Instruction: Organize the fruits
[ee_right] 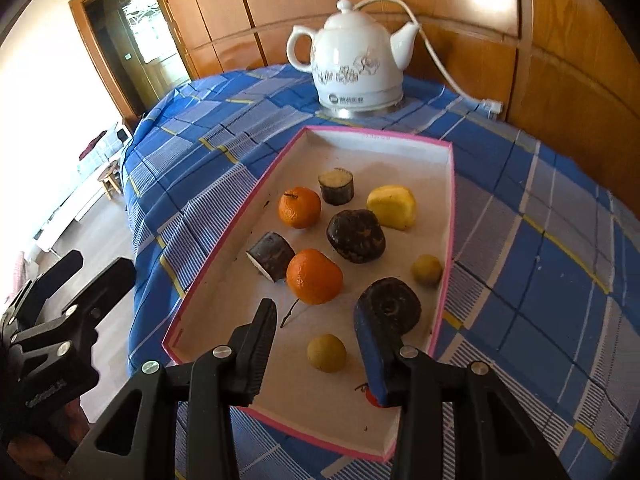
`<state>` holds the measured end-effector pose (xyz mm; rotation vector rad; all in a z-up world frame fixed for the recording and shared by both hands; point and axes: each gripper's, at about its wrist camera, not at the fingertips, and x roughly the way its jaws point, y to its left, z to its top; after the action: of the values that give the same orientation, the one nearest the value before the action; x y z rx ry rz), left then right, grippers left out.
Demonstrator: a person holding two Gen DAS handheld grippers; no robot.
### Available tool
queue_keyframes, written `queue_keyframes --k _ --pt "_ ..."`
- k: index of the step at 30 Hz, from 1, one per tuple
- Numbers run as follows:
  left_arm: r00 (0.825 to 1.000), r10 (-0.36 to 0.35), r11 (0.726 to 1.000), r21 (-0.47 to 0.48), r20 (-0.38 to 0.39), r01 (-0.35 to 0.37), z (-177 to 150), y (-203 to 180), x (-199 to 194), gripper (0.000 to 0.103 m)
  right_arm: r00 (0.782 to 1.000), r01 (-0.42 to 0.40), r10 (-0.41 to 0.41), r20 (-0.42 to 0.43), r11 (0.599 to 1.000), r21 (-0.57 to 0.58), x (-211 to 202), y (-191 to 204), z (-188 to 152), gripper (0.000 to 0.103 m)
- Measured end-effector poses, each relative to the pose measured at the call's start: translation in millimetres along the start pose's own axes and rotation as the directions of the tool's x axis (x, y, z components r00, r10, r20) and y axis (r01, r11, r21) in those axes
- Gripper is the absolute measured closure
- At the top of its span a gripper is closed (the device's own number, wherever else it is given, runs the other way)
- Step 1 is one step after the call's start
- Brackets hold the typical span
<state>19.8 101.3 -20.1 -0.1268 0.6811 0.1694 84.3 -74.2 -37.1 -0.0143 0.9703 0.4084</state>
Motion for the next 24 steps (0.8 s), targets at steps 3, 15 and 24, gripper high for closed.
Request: queue_keyframes --k 3,15,24 --pt "1.0 -0.007 1.0 0.004 0.001 0.007 0.1 -3.3 -1.5 0.0 0.998 0.037 -0.037 0.048 0.999 -0.004 -13.2 2.7 -6.0 0.057" --pt "0.998 -0.056 0.997 0.06 0.018 0.055 -9.5 -24.8 -15.6 0.0 0.955 0.212 -0.222 0.197 0.975 0.071 -51.5 -4.7 -42.0 0.049" --pt "0.995 -0.091 0.99 0.107 0.037 0.087 -16.5 -39.4 -26.5 0.0 0.941 0.249 -0.264 0.21 0.964 0.098 -58.6 -9.8 -54.0 0.048"
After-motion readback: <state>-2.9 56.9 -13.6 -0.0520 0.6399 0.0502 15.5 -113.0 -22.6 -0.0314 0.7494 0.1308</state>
